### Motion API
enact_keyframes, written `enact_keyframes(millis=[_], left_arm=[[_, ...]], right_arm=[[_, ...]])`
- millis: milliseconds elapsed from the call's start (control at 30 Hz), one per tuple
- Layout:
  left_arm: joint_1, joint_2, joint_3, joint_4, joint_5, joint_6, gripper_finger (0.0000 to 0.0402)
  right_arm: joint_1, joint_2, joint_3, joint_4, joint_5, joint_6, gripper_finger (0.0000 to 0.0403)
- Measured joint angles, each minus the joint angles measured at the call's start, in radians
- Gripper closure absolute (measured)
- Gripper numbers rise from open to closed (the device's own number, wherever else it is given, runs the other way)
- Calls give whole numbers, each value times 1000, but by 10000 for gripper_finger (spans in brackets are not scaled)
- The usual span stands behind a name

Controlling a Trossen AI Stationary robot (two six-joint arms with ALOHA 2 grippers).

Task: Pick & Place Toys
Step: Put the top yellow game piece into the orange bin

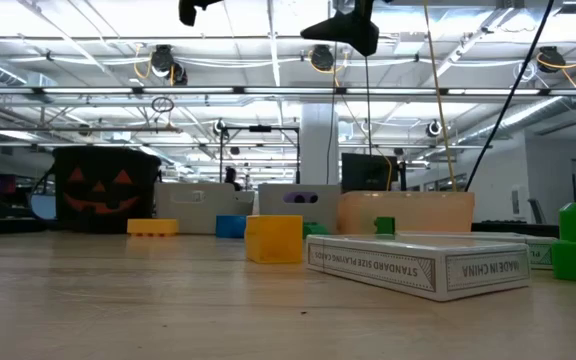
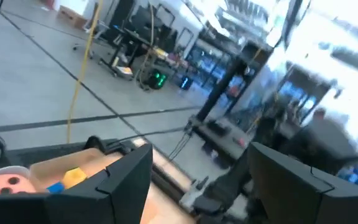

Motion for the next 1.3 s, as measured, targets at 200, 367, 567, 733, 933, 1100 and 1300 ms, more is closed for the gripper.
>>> enact_keyframes(millis=[200, 367, 567, 733, 933, 1100, 1300], left_arm=[[65, -60, 0, -127, 207, 185, 131], [123, -162, 89, -686, 146, 264, 131], [179, -126, 145, -1101, 156, 228, 131], [208, -10, 122, -1226, 226, 338, 131], [231, 127, 122, -1271, 202, 402, 131], [247, 243, 122, -1300, 205, 403, 131], [247, 350, 122, -1325, 227, 424, 131]], right_arm=[[-2, 0, 0, 19, 25, 0, 7], [-2, 0, 0, 22, 25, 0, 7], [-6, 0, 0, 22, 27, -10, 7], [-22, 0, 0, 22, 25, -28, 7], [-36, 0, 0, 22, 25, -24, 7], [-35, 0, 0, 22, 23, -26, 7], [-35, 0, 0, 22, 23, -28, 7]])
